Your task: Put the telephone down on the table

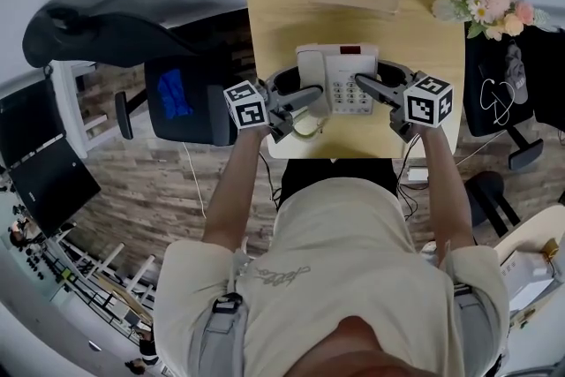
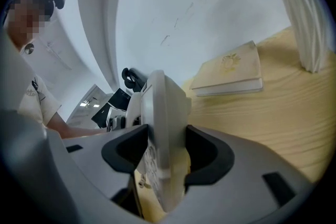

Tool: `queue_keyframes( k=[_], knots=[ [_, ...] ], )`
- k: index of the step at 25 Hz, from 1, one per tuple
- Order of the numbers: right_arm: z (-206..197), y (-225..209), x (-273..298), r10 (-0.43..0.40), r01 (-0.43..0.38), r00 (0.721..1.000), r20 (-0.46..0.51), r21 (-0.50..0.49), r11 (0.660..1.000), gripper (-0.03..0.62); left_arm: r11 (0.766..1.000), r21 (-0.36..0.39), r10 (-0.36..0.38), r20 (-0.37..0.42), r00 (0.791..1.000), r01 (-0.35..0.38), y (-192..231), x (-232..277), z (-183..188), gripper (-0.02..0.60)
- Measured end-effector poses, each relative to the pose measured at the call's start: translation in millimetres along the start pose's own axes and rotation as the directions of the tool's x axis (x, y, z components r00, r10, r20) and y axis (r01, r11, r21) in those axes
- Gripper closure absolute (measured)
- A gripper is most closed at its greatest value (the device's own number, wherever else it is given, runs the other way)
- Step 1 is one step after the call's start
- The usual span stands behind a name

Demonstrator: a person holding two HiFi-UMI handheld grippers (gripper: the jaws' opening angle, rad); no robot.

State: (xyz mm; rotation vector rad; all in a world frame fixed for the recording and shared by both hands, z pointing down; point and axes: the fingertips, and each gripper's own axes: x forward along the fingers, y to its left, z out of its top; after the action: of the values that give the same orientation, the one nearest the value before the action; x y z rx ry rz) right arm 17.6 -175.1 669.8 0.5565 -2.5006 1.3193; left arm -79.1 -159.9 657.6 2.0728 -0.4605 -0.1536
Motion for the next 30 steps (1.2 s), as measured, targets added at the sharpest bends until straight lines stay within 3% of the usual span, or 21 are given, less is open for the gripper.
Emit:
queue_keyframes(
  k=[30],
  knots=[
    [-17.3,-75.5,19.1,0.012,-0.001,0.998,-0.067,0.164,0.986,0.381,0.982,-0.168,0.085,-0.015,0.996,-0.086,68.7,33.4,-12.5,0.196]
  ],
)
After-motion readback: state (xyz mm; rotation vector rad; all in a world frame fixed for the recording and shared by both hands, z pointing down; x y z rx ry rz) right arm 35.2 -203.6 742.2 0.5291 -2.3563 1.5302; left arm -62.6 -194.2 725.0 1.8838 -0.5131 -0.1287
